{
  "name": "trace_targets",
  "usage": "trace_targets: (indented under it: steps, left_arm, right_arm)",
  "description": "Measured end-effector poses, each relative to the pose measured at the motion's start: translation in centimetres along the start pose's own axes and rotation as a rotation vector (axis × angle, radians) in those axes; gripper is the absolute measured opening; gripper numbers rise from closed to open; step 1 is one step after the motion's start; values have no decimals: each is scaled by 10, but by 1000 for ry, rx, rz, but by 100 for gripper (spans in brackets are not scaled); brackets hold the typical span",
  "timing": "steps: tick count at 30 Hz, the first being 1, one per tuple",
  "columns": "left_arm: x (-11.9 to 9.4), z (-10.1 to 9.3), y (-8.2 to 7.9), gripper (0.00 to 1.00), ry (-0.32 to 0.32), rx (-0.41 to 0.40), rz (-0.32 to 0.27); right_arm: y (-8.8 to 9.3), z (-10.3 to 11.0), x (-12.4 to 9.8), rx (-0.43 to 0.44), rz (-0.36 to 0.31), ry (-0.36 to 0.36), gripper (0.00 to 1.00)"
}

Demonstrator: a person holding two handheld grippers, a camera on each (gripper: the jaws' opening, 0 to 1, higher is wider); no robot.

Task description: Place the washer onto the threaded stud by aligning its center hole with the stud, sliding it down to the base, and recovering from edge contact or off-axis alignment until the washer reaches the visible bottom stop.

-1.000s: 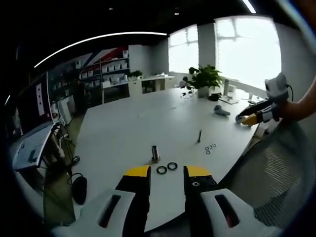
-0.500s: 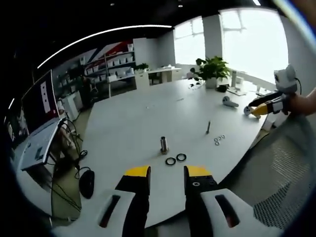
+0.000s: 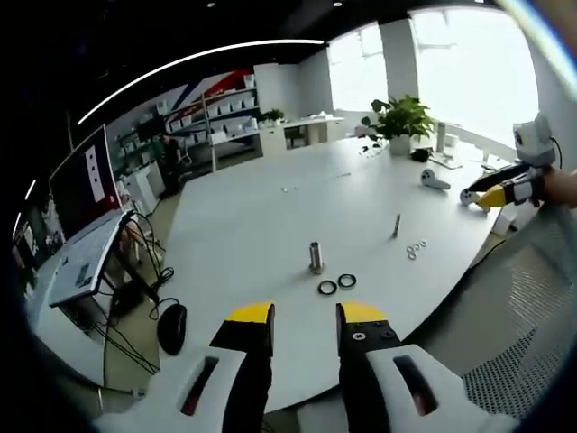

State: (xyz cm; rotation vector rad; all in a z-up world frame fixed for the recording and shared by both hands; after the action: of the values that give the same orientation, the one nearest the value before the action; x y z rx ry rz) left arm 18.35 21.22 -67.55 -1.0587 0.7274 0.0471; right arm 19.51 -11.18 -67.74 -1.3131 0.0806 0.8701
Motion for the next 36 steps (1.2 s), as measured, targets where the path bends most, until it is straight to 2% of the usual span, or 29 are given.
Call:
trace_targets:
  steps: [5, 8, 12, 13, 14, 19, 24, 27, 29, 31, 36]
  left_arm:
    - [4, -3, 2, 26, 18, 37, 46]
    - [3, -1, 2, 27, 13, 30, 37]
    - [5, -1, 4, 28, 28, 30, 59]
    - [6, -2, 4, 27, 33, 40, 68]
    - [5, -1, 7, 27, 29, 88, 96]
    - [6, -5, 3, 29, 48, 106, 82]
    - [11, -8, 5, 34, 82, 130, 108]
    - [14, -17, 16, 35, 153, 161, 184]
    - [17, -17, 20, 37, 173, 211, 233]
    - [22, -17, 17, 37, 188, 233, 227]
    - [34, -15, 17, 37, 232, 221, 251]
  right_arm:
    - [-1, 0, 0, 7, -4, -2, 43]
    - [-1, 0, 0, 11, -5, -4, 43]
    - [-1, -1, 1, 11, 1, -4, 43]
    - [-1, -1, 1, 9, 1, -3, 43]
    - [-1, -1, 1, 12, 3, -3, 43]
    - [-1, -2, 1, 20, 1, 0, 43]
    - [-1, -2, 1, 26, 2, 5, 43]
    - [0, -3, 1, 26, 5, 9, 43]
    - [-1, -4, 1, 32, 1, 12, 43]
    - [-2, -5, 0, 33, -4, 15, 43]
    - [-2, -5, 0, 34, -6, 19, 43]
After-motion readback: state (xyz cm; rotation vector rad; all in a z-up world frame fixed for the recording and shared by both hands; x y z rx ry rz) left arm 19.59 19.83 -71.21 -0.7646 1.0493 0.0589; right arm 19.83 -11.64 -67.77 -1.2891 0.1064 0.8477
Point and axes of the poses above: the point that each gripper's makers call its tool centre point, and the gripper's own axes: x roughly forward along the fingers, z roughly to its left, y roughly out of its underside, the point moved 4 cm from there along -x, roughly backward along the fingers, and after that the axes turned 13 degrees about x, right-handed, at the moved point
